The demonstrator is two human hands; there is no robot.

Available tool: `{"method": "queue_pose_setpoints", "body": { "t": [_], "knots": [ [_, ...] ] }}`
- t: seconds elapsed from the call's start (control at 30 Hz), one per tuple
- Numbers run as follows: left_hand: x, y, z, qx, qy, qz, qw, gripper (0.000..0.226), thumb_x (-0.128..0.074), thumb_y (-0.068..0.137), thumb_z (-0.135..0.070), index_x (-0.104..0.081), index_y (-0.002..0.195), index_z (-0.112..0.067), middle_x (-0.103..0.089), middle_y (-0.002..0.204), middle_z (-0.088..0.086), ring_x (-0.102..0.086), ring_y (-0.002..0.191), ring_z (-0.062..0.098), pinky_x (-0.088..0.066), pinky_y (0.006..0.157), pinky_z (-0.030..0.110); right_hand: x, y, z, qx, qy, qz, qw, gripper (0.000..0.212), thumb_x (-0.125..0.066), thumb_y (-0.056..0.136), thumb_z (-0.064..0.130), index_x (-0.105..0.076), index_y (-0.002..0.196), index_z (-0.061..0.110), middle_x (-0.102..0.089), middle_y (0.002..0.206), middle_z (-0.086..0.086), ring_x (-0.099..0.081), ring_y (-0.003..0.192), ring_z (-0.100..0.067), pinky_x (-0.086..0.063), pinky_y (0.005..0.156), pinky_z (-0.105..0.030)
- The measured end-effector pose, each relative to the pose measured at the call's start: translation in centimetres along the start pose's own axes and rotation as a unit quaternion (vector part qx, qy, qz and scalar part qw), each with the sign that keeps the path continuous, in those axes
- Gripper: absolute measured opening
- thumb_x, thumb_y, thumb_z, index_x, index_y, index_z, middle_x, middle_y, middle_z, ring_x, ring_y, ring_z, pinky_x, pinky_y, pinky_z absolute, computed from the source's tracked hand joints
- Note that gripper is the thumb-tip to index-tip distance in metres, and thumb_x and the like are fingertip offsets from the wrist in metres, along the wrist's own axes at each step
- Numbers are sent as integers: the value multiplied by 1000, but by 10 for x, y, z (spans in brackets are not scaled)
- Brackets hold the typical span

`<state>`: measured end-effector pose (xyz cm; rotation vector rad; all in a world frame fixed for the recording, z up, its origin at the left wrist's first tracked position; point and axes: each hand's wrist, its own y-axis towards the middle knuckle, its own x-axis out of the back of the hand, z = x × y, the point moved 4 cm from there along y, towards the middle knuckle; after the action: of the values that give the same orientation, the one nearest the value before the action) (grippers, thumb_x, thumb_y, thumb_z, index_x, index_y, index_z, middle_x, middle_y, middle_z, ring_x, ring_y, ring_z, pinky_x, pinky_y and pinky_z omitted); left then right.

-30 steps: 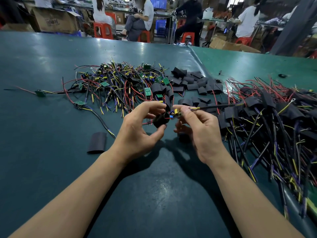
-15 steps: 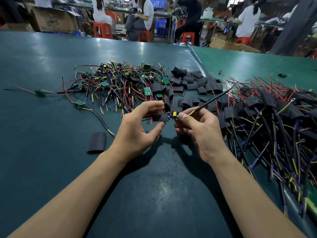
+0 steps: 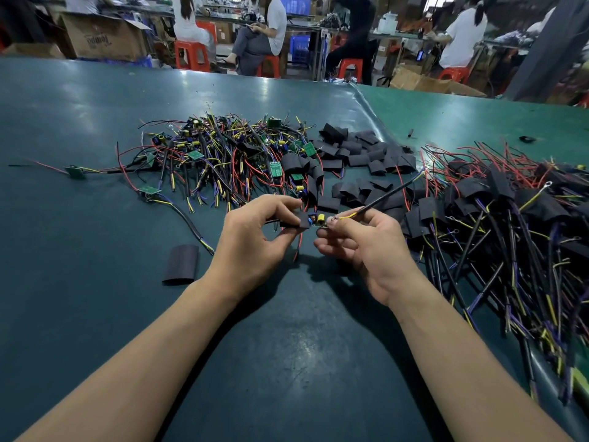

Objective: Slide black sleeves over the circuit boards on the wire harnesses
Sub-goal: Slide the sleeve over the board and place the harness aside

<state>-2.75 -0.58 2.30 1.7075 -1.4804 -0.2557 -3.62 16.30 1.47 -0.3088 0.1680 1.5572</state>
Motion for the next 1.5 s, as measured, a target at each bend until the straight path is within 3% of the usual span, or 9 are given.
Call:
{"method": "queue_pose_setpoints", "body": {
  "t": [0.17,0.33,0.43,0.57,0.67,0.87,1.03,1.33,1.5],
  "knots": [
    [1,0,-2,-4,17,13,1000,17,-79,75,4,-65,76,-6,-70,109,7,-68,102,14,-52,91,26,-1,0,-2,-60,57,10,996,9,-60,88,-9,-56,84,-2,-71,68,-18,-72,64,-29,-62,65,-32],
    [-4,-3,10,113,13,73,991,25,-82,71,2,-65,67,-16,-72,100,2,-66,90,-7,-44,86,6,-2,-1,-3,-43,24,24,999,14,-59,87,-12,-55,84,0,-71,70,-14,-72,64,-28,-62,61,-30],
    [-4,-2,13,128,2,70,989,25,-82,72,2,-65,68,-15,-72,96,-3,-67,92,-5,-48,88,12,-2,-1,-3,-23,-11,23,999,16,-60,87,-13,-56,83,2,-71,67,-9,-71,63,-25,-60,56,-26],
    [-1,1,4,47,15,42,998,19,-81,73,3,-67,70,-8,-70,97,-3,-66,94,1,-46,85,10,-1,0,-1,-2,-37,6,999,16,-60,88,-12,-56,84,3,-72,67,-10,-70,61,-28,-58,55,-25],
    [0,1,-1,7,19,22,1000,18,-83,73,0,-67,70,-8,-71,99,0,-68,95,5,-50,89,18,1,0,-1,-10,-38,-6,999,15,-60,88,-11,-56,84,3,-72,67,-11,-70,61,-28,-58,55,-27],
    [-1,0,2,39,-18,43,998,21,-83,73,-4,-66,72,-16,-73,102,0,-70,96,9,-54,91,33,0,-5,8,43,-112,37,992,12,-61,89,-9,-57,87,2,-68,74,-11,-71,64,-24,-59,59,-27],
    [-1,1,0,22,-49,51,997,23,-83,73,-3,-66,74,-18,-72,105,0,-68,101,10,-54,92,37,0,-7,11,5,-50,33,998,9,-61,90,-6,-61,93,2,-72,69,-9,-70,60,-22,-56,54,-21],
    [-4,0,-2,26,-94,75,992,15,-83,74,-7,-68,76,-9,-72,107,1,-69,102,12,-54,94,32,1,-9,6,-112,48,36,992,7,-60,91,0,-65,86,1,-72,67,-10,-63,48,-8,-49,44,-13],
    [-4,0,-1,32,-87,77,993,20,-82,73,1,-68,75,-13,-73,105,0,-70,98,8,-52,91,23,1,-7,6,-62,4,28,998,3,-64,89,4,-65,87,5,-73,70,-10,-67,52,-13,-51,45,-17]
  ]
}}
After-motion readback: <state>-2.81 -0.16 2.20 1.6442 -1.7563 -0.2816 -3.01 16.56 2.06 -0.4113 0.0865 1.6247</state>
